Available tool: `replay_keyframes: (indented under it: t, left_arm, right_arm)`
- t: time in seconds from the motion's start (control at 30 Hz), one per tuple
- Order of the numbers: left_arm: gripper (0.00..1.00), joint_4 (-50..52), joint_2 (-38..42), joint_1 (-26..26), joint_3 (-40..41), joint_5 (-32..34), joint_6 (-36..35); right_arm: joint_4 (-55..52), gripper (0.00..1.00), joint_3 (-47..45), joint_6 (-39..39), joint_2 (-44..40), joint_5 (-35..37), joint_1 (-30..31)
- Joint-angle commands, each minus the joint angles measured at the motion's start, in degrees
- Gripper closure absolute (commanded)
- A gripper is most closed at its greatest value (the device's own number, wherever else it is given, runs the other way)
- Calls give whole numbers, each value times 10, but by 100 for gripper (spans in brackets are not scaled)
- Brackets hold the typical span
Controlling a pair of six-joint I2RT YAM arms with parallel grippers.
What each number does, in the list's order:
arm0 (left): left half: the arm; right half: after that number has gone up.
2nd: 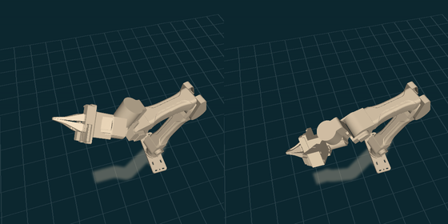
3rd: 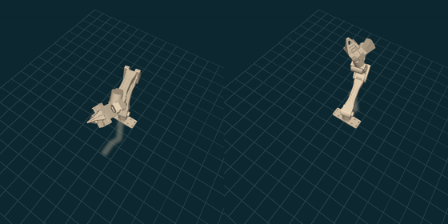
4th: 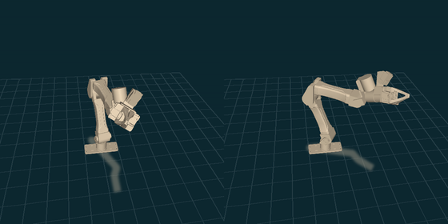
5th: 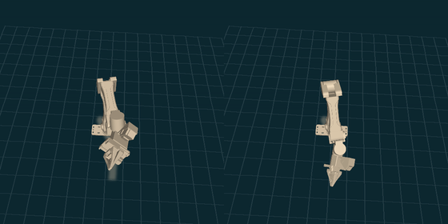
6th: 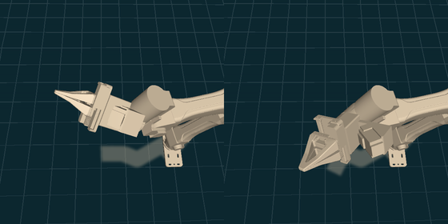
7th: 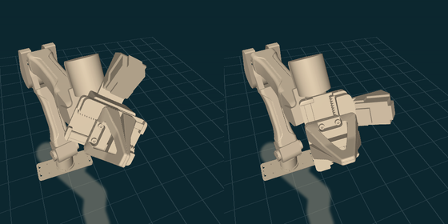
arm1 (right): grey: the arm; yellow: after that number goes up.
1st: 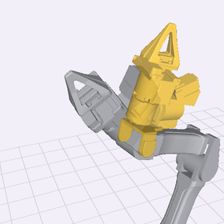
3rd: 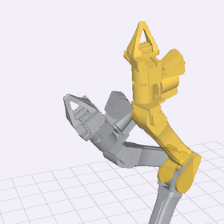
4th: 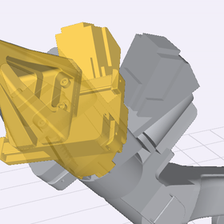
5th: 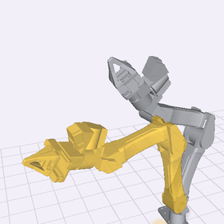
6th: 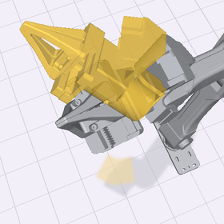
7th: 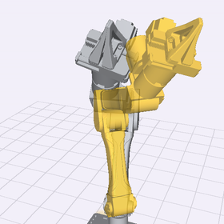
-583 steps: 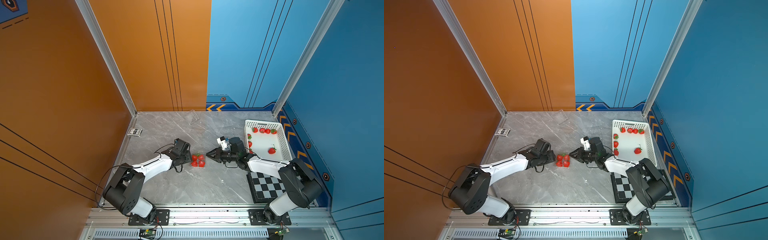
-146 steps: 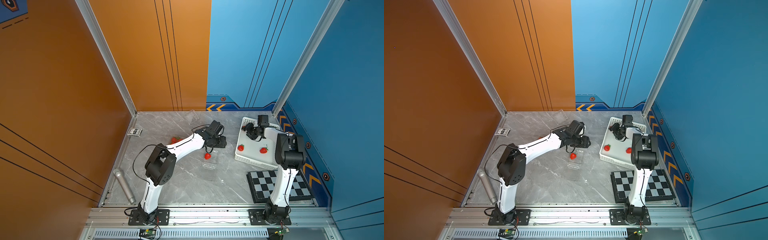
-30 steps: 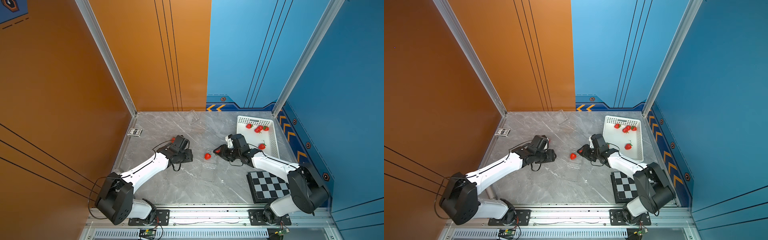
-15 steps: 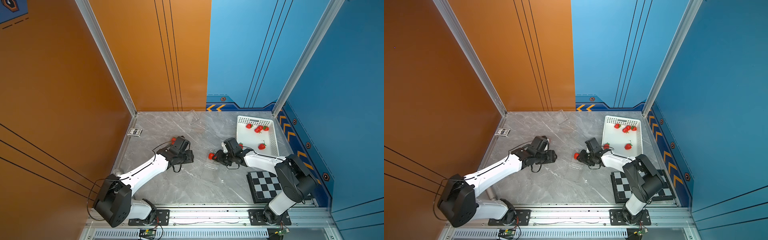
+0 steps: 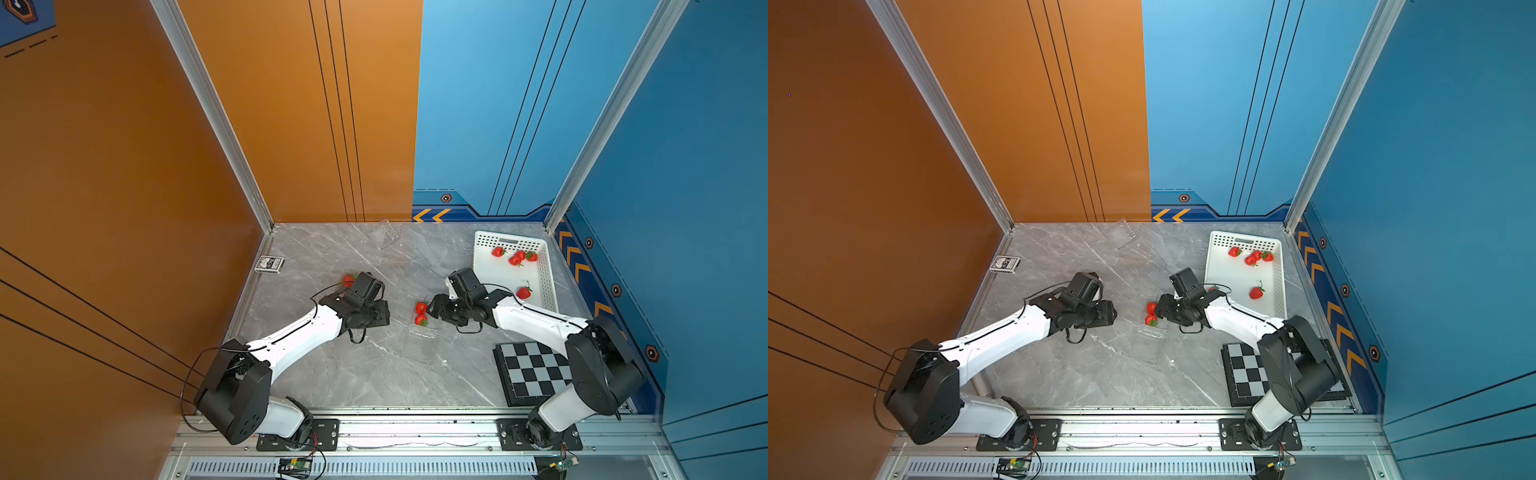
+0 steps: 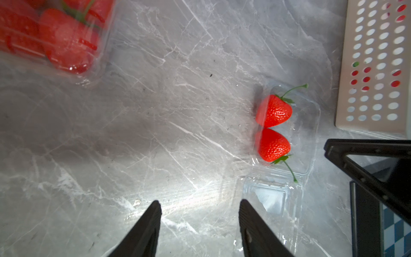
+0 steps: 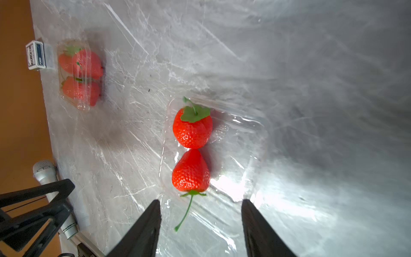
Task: Pack strawberries into containers
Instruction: Place the strawberry in the packing box, then pick up the strawberry from the basket.
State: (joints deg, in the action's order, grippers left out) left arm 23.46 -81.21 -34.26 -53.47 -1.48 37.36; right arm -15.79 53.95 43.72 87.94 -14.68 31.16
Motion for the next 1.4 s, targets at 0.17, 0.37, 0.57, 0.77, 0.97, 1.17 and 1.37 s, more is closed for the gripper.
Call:
replay_keyframes:
  t: [0.17, 0.37, 0.57, 0.77, 0.97, 1.17, 1.37]
  left_arm:
    - [42, 24, -58, -64, -136, 22, -11]
    - [41, 26, -166, -122, -262, -5, -25]
    - [41, 52, -286, -151, -391, -38, -40]
    - [41, 68, -356, -150, -469, -64, -49]
    - [41, 74, -384, -145, -497, -73, -49]
    - [41, 74, -396, -142, -501, -76, -47]
    - [41, 74, -408, -139, -506, -81, -47]
  right_arm:
    - [-90, 41, -24, -71, -153, 13, -165]
    - [-63, 41, -37, -87, -112, -67, -327]
    - [-1, 41, -23, -58, -13, -121, -350]
    - [57, 41, 1, -23, 78, -139, -351]
    - [93, 42, 29, -4, 136, -169, -350]
    - [117, 42, 31, 14, 156, -186, -342]
    - [116, 44, 17, 12, 152, -191, -328]
